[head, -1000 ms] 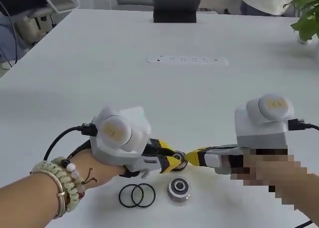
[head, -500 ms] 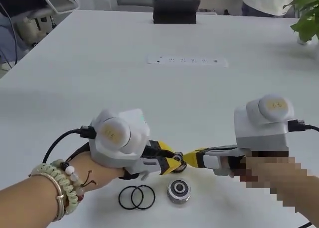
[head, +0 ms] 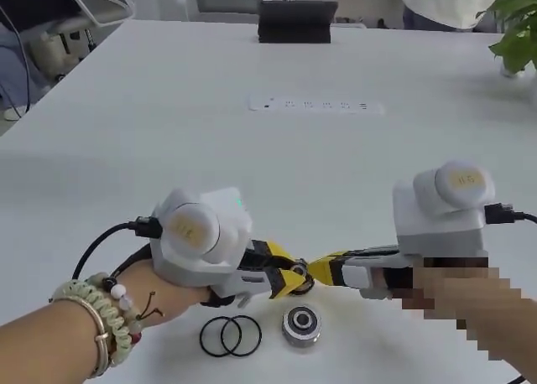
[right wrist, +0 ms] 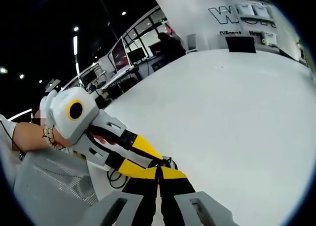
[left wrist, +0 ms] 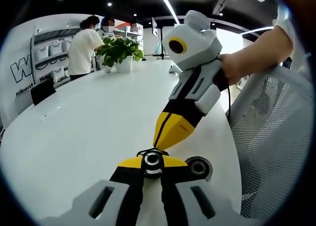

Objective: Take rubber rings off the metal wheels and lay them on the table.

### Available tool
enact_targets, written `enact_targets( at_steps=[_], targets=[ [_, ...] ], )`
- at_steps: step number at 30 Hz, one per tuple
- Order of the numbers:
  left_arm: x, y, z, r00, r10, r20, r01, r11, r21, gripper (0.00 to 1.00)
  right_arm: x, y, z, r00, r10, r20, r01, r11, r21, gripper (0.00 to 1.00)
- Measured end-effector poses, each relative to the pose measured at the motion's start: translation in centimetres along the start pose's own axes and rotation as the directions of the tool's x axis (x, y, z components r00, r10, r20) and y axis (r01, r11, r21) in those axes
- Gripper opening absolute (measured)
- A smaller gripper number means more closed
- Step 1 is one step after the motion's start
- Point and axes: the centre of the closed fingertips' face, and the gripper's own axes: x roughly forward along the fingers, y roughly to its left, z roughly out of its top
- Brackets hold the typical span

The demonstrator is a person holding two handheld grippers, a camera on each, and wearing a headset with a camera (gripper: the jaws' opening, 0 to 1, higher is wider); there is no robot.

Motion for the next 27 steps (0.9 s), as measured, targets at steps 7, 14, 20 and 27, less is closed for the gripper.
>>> enact_targets(
  at_steps=[7, 14, 20, 27],
  targets=[
    [0.1, 0.1, 0.0, 1.0, 0.008, 0.003, -0.008, 1.0, -0.007, 0.07, 0.1, 0.9, 1.0, 0.9991, 0.026, 0.035, -0.025, 0.999, -0.019, 0.0],
    [0.1, 0.0, 0.0, 0.9999, 0.013, 0.004, -0.013, 1.0, -0.016, 0.07, 0.1, -0.4, -0.1, 0.9998, -0.019, -0.006, 0.019, 1.0, 0.023, 0.0],
    [0.2, 0.1, 0.1, 0.9999, 0.016, -0.003, -0.016, 1.0, -0.025, 0.07, 0.0, -0.4, -0.2, 0.9995, -0.03, -0.009, 0.03, 0.999, 0.015, 0.0],
    [0.1, -0.1, 0.2, 0.9995, 0.004, -0.032, -0.004, 1.0, -0.003, 0.09, 0.0, -0.5, -0.2, 0.9994, -0.032, -0.014, 0.032, 0.999, 0.017, 0.0]
  ],
)
